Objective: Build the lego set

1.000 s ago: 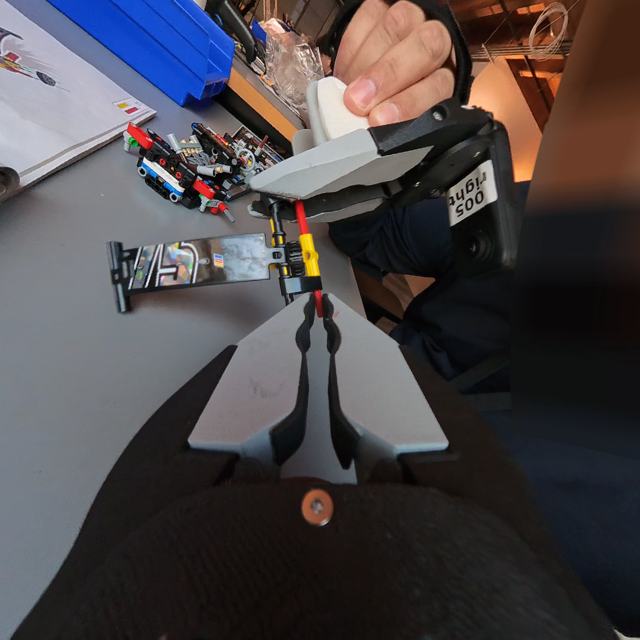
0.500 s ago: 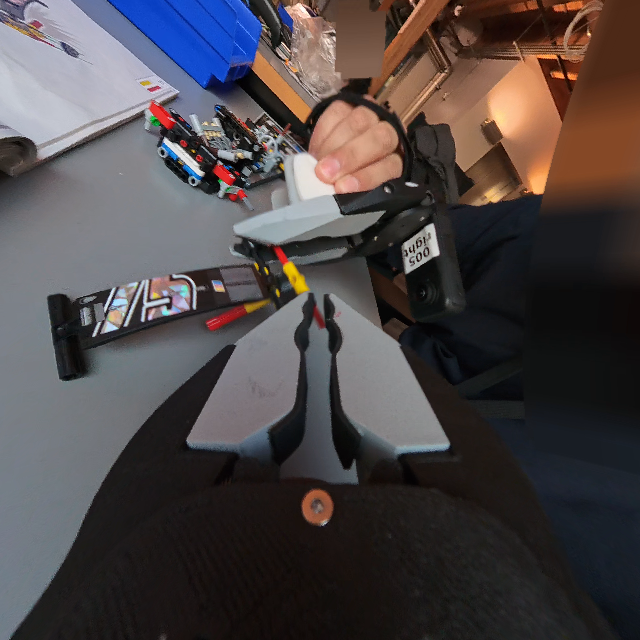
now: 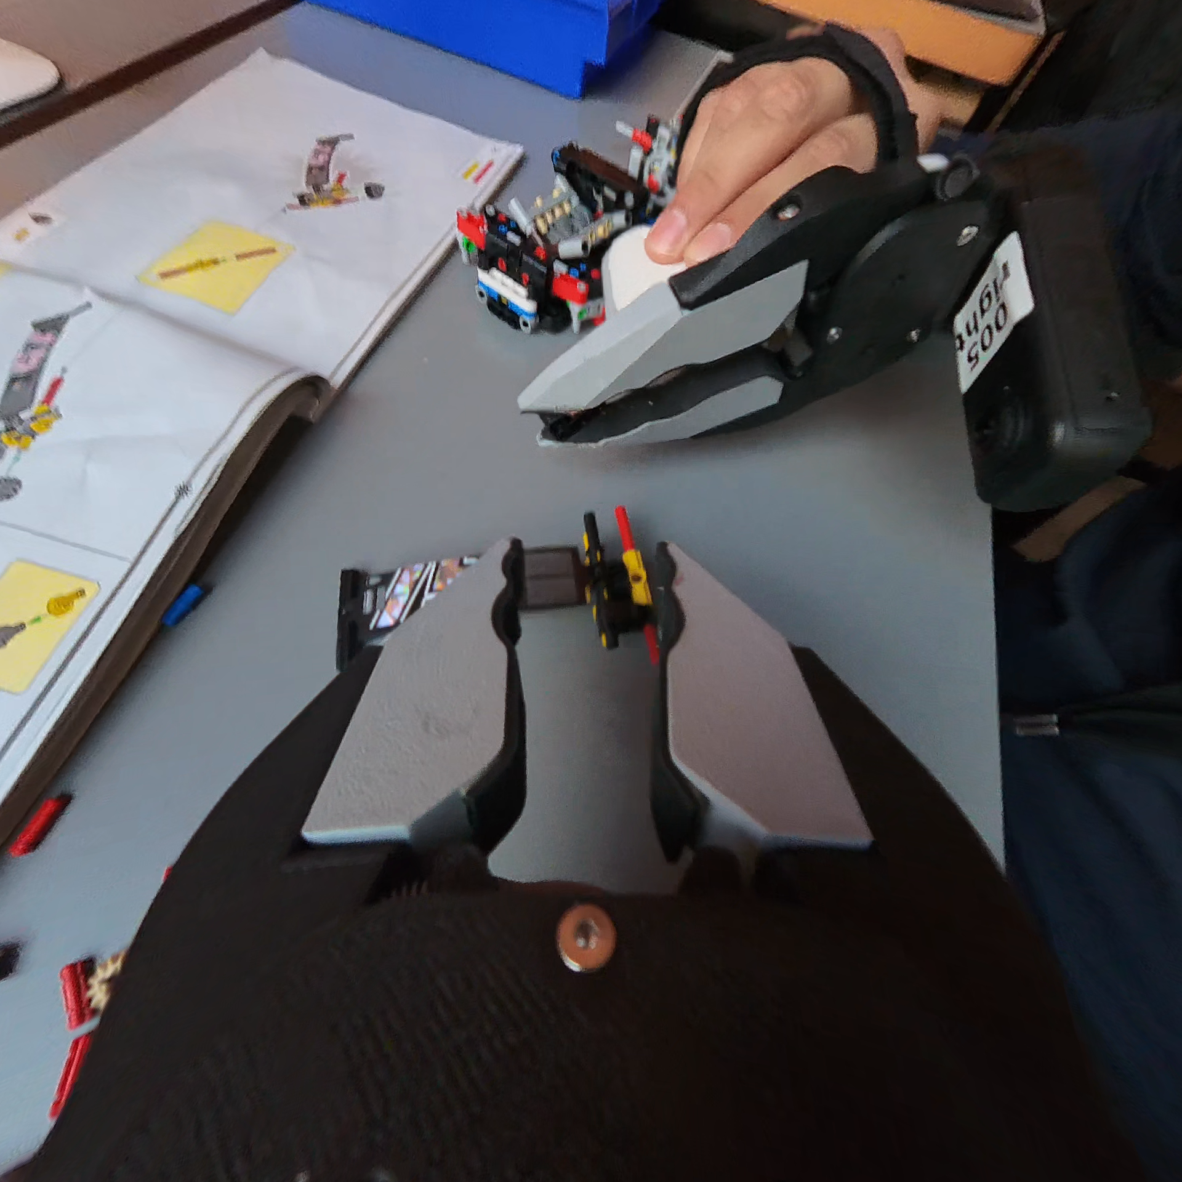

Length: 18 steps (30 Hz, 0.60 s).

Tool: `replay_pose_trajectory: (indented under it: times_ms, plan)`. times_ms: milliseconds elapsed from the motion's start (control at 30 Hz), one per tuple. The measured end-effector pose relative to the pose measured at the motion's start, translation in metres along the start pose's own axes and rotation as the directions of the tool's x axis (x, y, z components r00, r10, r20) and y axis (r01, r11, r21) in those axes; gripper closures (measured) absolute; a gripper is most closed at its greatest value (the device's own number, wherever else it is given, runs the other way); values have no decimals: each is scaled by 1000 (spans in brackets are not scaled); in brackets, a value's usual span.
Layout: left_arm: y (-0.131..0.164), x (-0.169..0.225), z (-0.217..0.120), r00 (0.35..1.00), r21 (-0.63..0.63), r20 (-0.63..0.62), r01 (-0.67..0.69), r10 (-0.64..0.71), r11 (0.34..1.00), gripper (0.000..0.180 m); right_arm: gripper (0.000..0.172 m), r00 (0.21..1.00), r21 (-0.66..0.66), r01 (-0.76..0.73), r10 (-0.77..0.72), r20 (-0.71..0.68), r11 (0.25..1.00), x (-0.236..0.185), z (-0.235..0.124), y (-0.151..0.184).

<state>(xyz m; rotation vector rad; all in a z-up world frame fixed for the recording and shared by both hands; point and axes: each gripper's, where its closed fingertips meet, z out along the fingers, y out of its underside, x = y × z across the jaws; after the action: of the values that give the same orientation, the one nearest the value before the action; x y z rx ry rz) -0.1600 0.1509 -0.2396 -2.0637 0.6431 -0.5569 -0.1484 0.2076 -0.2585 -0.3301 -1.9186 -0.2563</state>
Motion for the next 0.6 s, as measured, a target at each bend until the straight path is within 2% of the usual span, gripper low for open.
replay_pose_trajectory:
  times_ms: [67,133,200,300,400,467,600]
  plan:
    - [-17,4,3,998,56,-28,59,-58,997,151,158,995,44,-87,89,-48,995,13,-9,-4]
    - [-31,13,8,976,98,-142,181,-167,979,155,158,975,134,-197,208,-74,971,25,-20,-17]
    - [-37,21,11,924,107,-264,312,-275,944,155,158,951,207,-262,289,-108,942,39,-31,-27]
    - [-36,23,15,883,105,-321,394,-343,913,150,158,936,241,-266,310,-169,933,50,-41,-31]
    - [-46,29,12,855,146,-375,435,-357,888,144,158,948,187,-214,250,-195,959,45,-38,-29]
    - [-49,28,13,887,171,-320,401,-334,900,141,158,957,125,-178,201,-211,976,41,-32,-27]
    - [-43,20,22,964,180,-109,259,-243,949,145,158,954,68,-195,205,-219,979,40,-27,-26]
